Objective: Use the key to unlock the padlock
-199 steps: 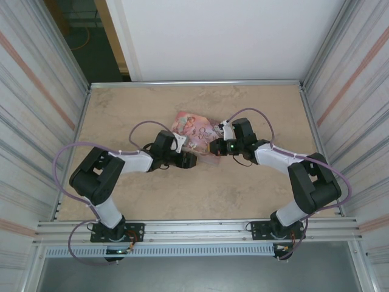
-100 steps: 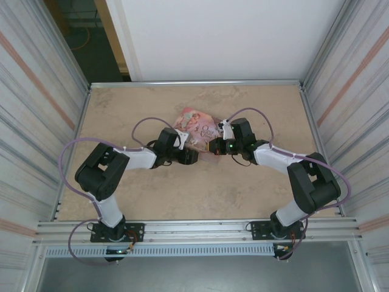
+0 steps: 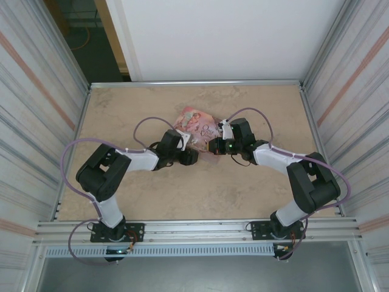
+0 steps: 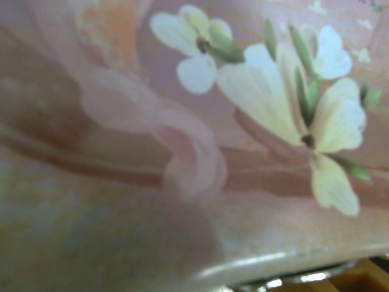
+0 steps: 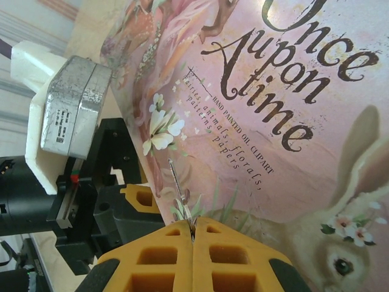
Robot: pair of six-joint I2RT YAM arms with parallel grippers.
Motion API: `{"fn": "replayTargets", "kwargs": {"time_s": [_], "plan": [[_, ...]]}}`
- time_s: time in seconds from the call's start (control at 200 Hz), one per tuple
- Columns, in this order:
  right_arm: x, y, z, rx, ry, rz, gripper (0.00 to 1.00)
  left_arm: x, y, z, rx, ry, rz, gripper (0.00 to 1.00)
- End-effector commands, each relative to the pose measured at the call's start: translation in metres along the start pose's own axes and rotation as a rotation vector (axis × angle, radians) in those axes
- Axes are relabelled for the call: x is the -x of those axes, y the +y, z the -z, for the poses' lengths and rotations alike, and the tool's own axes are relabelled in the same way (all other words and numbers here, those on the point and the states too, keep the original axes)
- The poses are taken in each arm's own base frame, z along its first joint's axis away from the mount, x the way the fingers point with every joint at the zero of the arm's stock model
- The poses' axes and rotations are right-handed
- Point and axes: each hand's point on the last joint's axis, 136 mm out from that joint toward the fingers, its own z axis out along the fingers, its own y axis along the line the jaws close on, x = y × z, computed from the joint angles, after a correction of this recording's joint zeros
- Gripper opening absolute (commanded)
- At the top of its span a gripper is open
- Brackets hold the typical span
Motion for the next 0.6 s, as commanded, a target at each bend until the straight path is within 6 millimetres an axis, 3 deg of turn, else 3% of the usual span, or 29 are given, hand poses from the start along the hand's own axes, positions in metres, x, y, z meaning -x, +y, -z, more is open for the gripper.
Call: {"fn": "replayTargets", "kwargs": {"time_s": [0.0, 0.286, 0.596], "plan": [[-0.020, -0.010, -0.007, -0.025, 0.056, -0.037, 0.00, 0.012, -0.001, 0.002, 0.042, -0.036, -0.054, 0.54], [-0.019, -0.009, -0.007, -0.024, 0.056, -0.037, 0.00, 0.017, -0.006, 0.001, 0.070, -0.039, -0.091, 0.48], [-0.019, -0.008, -0.006, -0.022, 0.055, -0.034, 0.00, 0.023, -0.013, 0.005, 0.056, -0.056, -0.096, 0.32]]}}
